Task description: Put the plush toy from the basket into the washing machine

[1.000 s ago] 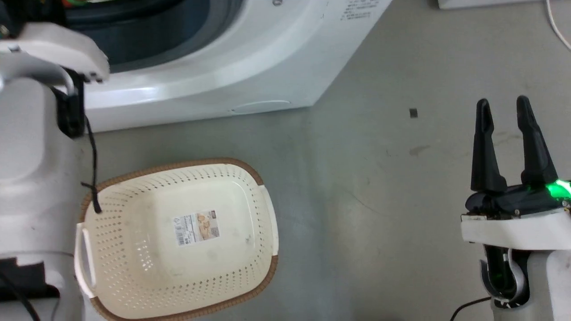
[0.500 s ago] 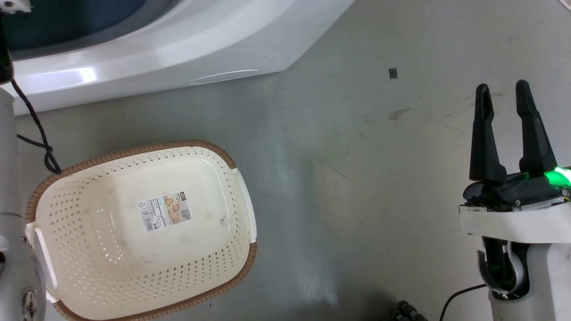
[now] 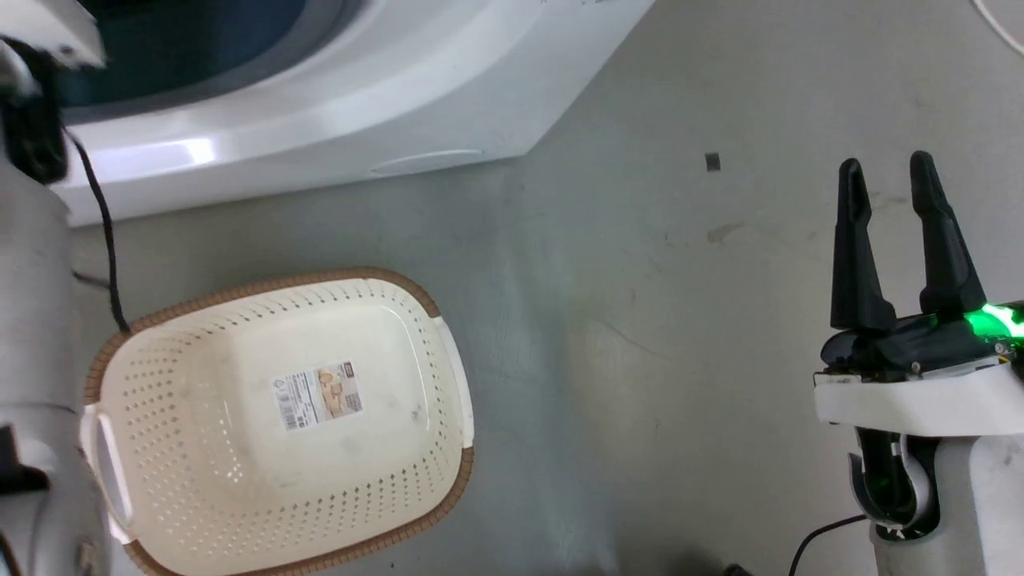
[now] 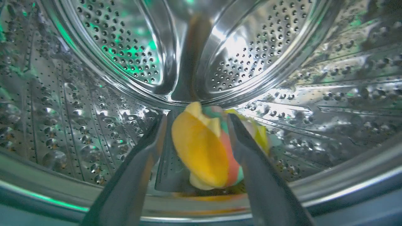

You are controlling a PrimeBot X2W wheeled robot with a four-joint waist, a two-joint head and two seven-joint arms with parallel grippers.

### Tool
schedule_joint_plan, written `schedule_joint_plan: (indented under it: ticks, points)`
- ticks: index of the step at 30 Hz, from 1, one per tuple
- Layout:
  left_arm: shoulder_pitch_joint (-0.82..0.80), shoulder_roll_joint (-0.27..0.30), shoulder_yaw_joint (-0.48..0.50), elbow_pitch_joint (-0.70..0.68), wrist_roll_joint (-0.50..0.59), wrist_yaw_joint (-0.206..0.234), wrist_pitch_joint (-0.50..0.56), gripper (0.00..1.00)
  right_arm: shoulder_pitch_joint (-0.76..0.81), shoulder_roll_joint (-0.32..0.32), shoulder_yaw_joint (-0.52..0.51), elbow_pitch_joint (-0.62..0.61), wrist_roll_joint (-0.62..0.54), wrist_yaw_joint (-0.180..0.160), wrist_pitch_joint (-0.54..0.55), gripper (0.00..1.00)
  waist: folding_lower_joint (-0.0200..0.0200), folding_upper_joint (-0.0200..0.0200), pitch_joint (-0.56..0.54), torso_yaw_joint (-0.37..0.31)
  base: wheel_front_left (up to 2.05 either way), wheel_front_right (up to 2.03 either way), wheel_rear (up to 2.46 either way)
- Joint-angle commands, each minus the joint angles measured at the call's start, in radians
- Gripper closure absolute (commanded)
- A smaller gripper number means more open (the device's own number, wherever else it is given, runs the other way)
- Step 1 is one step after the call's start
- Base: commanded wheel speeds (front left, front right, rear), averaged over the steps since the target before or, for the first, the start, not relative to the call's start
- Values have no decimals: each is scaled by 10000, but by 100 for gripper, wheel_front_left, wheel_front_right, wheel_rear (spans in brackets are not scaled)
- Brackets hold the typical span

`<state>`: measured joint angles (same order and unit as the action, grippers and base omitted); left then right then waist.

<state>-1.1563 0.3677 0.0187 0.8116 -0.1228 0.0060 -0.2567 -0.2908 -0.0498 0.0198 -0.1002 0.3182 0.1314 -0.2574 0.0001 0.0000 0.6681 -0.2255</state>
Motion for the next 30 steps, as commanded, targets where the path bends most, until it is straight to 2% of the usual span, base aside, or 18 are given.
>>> schedule_joint_plan:
  ticks: [1,13,18,25,30]
  points:
    - [391,-128,-23,-43,68,7,-51,0,19,-4,8,51,-85,-7,-44,0,-1,0,-306,113,0,0,0]
    - [3318,-1052,475,-1929,23,251,-51,0,689,-4,157,320,-558,-7,-44,0,-1,0,-2028,792,0,0,0]
    - [5355,-1684,593,-3846,324,202,-51,0,1205,-4,114,483,-916,-7,-44,0,-1,0,-3069,1245,0,0,0]
    - [7229,-2417,540,-5039,528,105,-51,0,1798,-4,61,591,-1255,-7,-44,0,-1,0,-4077,1820,0,0,0]
    - [8401,-2704,466,-5583,646,6,-51,0,2178,-4,-81,706,-1354,-7,-44,0,-1,0,-4677,2125,0,0,0]
